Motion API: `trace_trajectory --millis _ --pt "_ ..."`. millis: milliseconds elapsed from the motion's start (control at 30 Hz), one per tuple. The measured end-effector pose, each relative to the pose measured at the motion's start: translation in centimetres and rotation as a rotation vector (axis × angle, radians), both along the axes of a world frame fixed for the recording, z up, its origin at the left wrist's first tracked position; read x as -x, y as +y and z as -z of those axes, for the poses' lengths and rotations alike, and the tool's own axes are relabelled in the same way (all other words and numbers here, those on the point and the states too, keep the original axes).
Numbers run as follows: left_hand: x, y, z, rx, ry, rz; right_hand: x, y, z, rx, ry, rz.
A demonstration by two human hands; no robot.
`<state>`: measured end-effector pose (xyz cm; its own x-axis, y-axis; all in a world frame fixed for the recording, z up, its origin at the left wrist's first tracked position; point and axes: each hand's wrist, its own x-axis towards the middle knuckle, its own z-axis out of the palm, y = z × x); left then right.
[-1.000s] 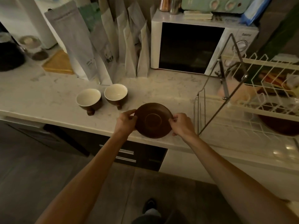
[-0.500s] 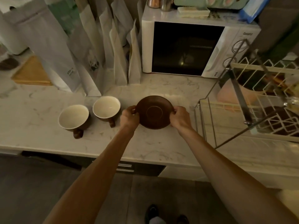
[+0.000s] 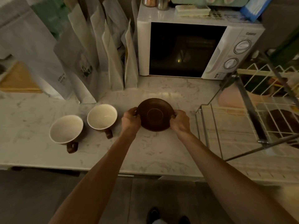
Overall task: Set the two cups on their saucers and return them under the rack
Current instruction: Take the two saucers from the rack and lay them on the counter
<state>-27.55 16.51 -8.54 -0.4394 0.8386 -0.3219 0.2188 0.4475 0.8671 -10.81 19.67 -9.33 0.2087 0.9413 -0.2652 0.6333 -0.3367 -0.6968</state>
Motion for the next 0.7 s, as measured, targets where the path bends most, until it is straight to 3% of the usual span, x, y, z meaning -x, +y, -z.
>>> trace_trajectory --millis 700 --pt "-0.72 -0.39 0.04 0.028 0.093 0.085 -0.33 -0.52 -0.11 -0.013 -0.061 -0.053"
